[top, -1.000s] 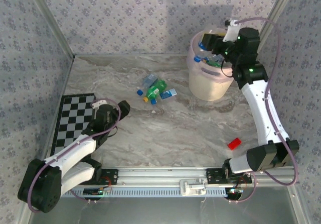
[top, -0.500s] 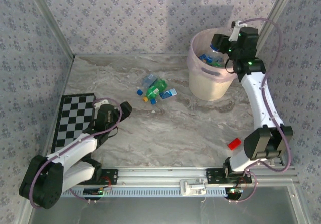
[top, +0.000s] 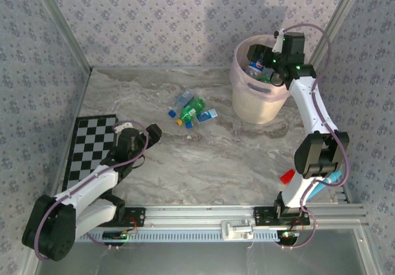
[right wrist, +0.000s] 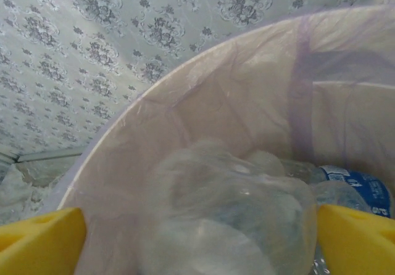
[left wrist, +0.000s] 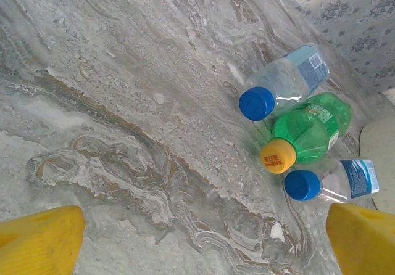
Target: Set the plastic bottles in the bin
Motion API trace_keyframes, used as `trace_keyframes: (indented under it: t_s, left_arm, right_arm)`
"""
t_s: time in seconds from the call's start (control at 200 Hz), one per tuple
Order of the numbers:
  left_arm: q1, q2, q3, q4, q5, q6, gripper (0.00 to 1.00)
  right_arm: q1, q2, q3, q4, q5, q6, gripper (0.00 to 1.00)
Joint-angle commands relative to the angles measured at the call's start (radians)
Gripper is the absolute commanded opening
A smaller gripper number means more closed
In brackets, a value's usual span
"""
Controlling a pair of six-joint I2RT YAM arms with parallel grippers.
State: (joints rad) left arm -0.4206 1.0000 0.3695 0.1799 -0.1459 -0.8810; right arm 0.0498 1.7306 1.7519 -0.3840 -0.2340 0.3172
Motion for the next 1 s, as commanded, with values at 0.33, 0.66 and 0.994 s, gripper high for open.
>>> trace_keyframes:
  t_s: [0.33, 0.66, 0.994]
  left_arm:
    - [0.005, 0.029, 0.087, -0.001, 0.058, 0.095, 1.0]
    - [0.002, 0.216, 0.265, 0.014, 0.222, 0.223, 1.0]
    - [-0.092, 0.539, 0.649, -0.212, 0.361, 0.501, 0.98]
  right_arm:
    - [0.01, -0.239, -0.043, -0.014, 0.11, -0.078, 1.0]
    - [0.142, -0.475, -0.398, 0.122, 0.038, -0.064, 1.0]
    - [0.327, -0.575, -0.643, 0.223, 0.088, -0.054, 1.0]
